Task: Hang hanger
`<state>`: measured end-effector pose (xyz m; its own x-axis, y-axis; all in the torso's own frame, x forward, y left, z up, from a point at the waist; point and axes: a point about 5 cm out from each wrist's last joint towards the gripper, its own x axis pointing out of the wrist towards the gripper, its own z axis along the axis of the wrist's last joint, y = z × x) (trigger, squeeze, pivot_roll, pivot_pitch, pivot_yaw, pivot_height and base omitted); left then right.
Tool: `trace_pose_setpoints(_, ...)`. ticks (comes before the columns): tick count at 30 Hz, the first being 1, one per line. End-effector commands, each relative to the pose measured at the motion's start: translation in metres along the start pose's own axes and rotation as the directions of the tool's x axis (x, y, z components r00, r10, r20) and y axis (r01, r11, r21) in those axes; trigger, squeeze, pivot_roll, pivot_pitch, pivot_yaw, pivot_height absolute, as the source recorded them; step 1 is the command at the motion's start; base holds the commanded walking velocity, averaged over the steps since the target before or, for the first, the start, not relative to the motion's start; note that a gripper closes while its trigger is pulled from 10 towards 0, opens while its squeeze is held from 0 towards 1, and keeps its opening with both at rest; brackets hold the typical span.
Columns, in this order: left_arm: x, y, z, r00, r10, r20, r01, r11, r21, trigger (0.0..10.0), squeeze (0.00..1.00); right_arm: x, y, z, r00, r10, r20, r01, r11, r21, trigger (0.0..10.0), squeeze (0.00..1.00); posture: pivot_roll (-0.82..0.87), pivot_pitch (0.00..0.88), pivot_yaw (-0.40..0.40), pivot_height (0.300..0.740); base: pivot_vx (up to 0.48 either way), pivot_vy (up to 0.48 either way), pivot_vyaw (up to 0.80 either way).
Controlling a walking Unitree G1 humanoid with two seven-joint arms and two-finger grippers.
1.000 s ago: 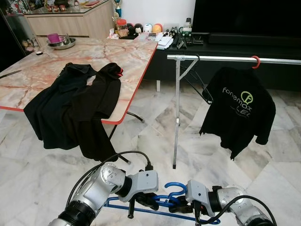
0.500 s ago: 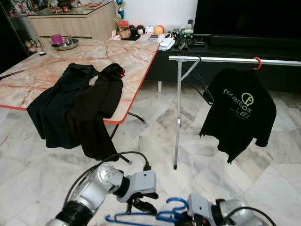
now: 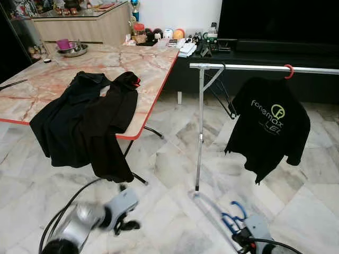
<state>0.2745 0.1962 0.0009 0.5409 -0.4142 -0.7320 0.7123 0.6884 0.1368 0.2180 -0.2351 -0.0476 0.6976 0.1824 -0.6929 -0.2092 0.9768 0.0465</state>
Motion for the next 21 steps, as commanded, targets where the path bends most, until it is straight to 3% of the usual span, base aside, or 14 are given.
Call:
trace_pose_setpoints(1,0.005,-0.018,-0.036,0.994,0.076,-0.084,-0.090,0.980,-0.175,10.0,0.00,-0.002,0.000,-0.016,0.992,-0.129,-0.012,0.129,0.974,0.185,0.0,0.00,0.09,0.076,0.021,0.740,0.000,0.000,0.00)
trace_pose_setpoints(2,0.005,-0.018,-0.036,0.994,0.076,-0.084,-0.090,0.980,-0.175,10.0,0.00,-0.002,0.000,-0.016,0.992,-0.129,-0.012,0.129,0.974,0.185,0.0,0.00,0.09,0.076,0.021,0.740,0.000,0.000,0.00)
trace_pose_setpoints(3,0.006,-0.030,-0.057,0.980,0.138,-0.146,-0.173,0.950,-0.260,10.0,0.00,-0.004,0.000,-0.025,0.978,-0.204,-0.035,0.206,0.943,0.262,0.0,0.00,0.08,0.080,0.017,0.740,0.000,0.000,0.00)
trace_pose_setpoints(6,0.006,-0.051,-0.082,0.961,0.167,-0.219,-0.245,0.884,-0.397,10.0,0.00,-0.007,0.005,-0.041,0.963,-0.250,-0.097,0.268,0.921,0.283,0.3,0.00,0.08,0.076,0.008,0.740,0.000,0.000,0.00)
trace_pose_setpoints(7,0.006,-0.057,-0.088,0.955,0.170,-0.243,-0.262,0.870,-0.418,10.0,0.00,-0.008,0.007,-0.046,0.960,-0.255,-0.119,0.279,0.918,0.282,2.0,0.00,0.08,0.075,0.008,0.740,0.000,0.000,0.00)
trace_pose_setpoints(8,0.004,-0.066,-0.099,0.944,0.165,-0.285,-0.283,0.852,-0.441,10.0,0.00,-0.009,0.011,-0.052,0.954,-0.260,-0.146,0.292,0.914,0.281,10.0,0.00,0.08,0.073,0.007,0.740,0.000,0.000,0.00)
trace_pose_setpoints(10,0.001,-0.080,-0.114,0.925,0.152,-0.349,-0.313,0.825,-0.471,10.0,0.00,-0.009,0.017,-0.058,0.948,-0.265,-0.176,0.306,0.913,0.270,10.0,0.00,0.08,0.070,0.012,0.740,0.000,0.000,0.00)
trace_pose_setpoints(11,-0.003,-0.095,-0.128,0.905,0.126,-0.406,-0.334,0.803,-0.494,10.0,0.00,-0.008,0.023,-0.061,0.946,-0.268,-0.181,0.310,0.910,0.275,10.0,0.00,0.07,0.069,0.023,0.740,0.000,0.000,0.00)
trace_pose_setpoints(13,-0.005,-0.103,-0.134,0.898,0.108,-0.426,-0.333,0.800,-0.500,10.0,0.00,-0.007,0.026,-0.061,0.946,-0.270,-0.178,0.314,0.901,0.299,10.0,0.00,0.06,0.070,0.029,0.740,0.000,0.000,0.00)
trace_pose_setpoints(18,0.000,-0.103,-0.128,0.903,0.128,-0.409,-0.349,0.773,-0.529,10.0,0.00,-0.004,0.034,-0.058,0.964,-0.225,-0.144,0.260,0.914,0.311,10.0,0.00,0.06,0.069,0.025,0.740,0.000,0.000,0.00)
trace_pose_setpoints(21,0.006,-0.100,-0.118,0.911,0.137,-0.389,-0.339,0.787,-0.516,10.0,0.00,-0.003,0.034,-0.058,0.958,-0.245,-0.150,0.281,0.909,0.308,10.0,0.00,0.07,0.070,0.033,0.740,0.250,0.000,0.00)
